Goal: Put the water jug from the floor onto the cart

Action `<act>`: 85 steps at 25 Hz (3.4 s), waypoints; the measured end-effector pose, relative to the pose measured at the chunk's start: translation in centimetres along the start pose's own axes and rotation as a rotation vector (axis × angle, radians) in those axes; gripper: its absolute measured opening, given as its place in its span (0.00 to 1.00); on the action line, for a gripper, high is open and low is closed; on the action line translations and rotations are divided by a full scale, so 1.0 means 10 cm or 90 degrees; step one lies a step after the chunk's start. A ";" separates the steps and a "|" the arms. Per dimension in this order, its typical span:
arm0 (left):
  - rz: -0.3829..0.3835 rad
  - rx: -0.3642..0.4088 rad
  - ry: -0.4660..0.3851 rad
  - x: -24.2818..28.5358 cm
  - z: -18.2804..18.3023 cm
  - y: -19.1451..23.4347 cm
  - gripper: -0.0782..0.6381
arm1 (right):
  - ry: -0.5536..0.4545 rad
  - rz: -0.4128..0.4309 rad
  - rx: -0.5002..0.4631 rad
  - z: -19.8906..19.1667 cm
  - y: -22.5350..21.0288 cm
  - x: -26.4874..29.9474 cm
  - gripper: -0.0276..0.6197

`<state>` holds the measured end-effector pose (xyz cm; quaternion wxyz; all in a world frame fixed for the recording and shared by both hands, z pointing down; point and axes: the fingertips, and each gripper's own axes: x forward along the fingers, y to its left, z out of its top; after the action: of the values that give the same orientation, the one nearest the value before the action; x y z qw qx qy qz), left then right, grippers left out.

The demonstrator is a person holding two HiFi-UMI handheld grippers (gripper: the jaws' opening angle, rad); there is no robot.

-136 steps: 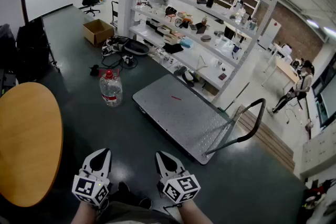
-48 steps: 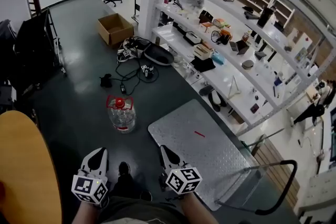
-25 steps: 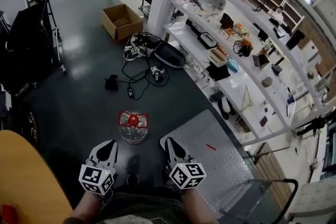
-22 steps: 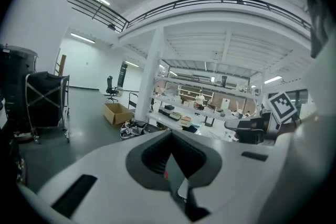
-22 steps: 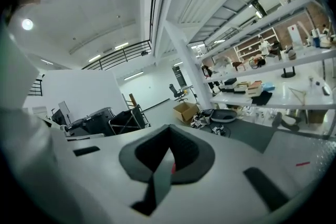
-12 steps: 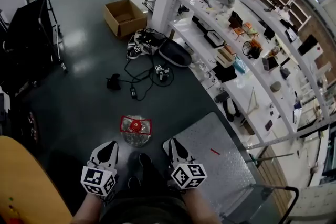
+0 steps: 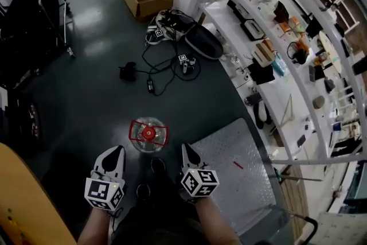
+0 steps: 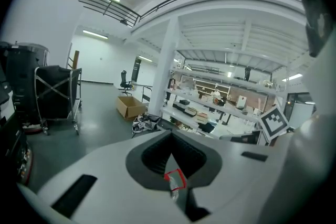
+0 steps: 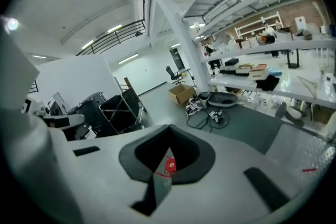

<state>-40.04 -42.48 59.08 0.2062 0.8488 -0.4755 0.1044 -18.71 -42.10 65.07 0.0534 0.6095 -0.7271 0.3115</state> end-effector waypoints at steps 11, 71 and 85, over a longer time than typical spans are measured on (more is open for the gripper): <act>0.023 -0.052 0.059 0.60 -0.53 0.17 0.12 | 0.183 -0.007 -0.002 -0.95 -0.38 0.91 0.15; 0.015 -0.054 0.041 -0.08 -0.39 0.15 0.12 | 0.259 -0.001 0.124 -1.00 0.19 0.66 0.11; -0.069 0.007 -0.019 -0.81 -0.09 -0.30 0.12 | 0.084 -0.043 0.158 -0.36 0.49 -0.68 0.11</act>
<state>-41.68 -34.50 56.12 0.1997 0.8761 -0.4309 0.0832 -22.64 -34.09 62.94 0.0359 0.6134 -0.6572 0.4365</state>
